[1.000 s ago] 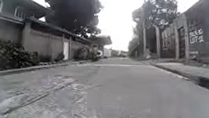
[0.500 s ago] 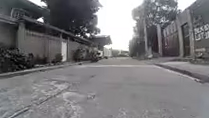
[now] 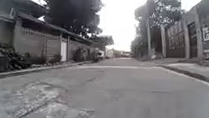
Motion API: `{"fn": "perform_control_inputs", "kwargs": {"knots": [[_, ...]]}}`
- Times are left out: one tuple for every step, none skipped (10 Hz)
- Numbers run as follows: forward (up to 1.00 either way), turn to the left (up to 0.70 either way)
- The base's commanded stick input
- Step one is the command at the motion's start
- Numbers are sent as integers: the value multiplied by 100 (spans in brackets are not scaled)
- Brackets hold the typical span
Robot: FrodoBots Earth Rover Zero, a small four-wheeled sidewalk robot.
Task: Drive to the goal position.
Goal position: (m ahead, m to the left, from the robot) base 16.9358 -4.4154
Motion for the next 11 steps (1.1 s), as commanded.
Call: {"fn": "perform_control_inputs", "kwargs": {"knots": [[100, 1], [100, 1], [100, 1], [100, 1], [100, 1], [100, 1], [100, 1], [100, 1], [100, -39], [100, -39], [100, -39]]}}
